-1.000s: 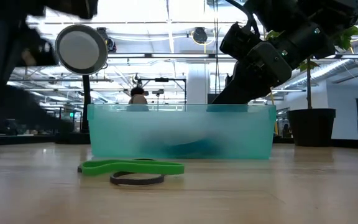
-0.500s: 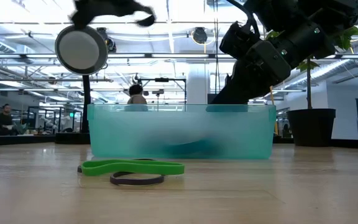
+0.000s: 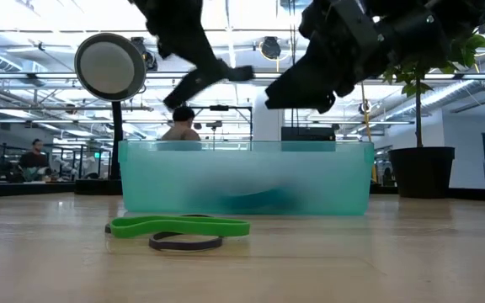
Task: Pick and place rubber bands into bin
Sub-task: Put the black rubber band into the green bin, then put the green rubber band into the green bin
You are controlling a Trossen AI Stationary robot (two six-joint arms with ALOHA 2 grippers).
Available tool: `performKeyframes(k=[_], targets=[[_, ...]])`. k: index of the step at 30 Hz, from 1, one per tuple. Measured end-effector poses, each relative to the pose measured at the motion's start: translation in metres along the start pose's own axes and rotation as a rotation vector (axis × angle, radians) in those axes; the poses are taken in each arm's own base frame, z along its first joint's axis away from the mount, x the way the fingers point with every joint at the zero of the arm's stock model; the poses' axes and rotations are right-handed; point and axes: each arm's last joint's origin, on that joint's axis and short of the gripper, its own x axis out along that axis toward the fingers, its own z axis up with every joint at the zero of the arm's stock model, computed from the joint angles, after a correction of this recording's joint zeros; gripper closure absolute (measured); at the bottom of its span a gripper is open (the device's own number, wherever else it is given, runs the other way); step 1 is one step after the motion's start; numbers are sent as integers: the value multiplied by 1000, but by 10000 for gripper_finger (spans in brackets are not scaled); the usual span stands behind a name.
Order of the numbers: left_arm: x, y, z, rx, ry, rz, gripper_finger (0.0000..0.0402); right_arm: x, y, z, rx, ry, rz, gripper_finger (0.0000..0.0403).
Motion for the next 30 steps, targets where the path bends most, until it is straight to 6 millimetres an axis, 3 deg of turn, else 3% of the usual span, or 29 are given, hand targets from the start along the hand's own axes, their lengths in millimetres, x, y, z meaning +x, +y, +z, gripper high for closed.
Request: performKeyframes(k=[8, 13, 20, 30], targets=[[52, 8, -10, 63, 121, -8, 391, -14, 7, 7, -11, 5, 23, 223], [74, 14, -16, 56, 176, -10, 388, -23, 13, 7, 28, 41, 36, 226], [80, 17, -17, 49, 179, -1, 335, -31, 17, 2, 21, 83, -39, 225], [76, 17, -16, 63, 181, -14, 305, -32, 17, 2, 17, 78, -68, 226]])
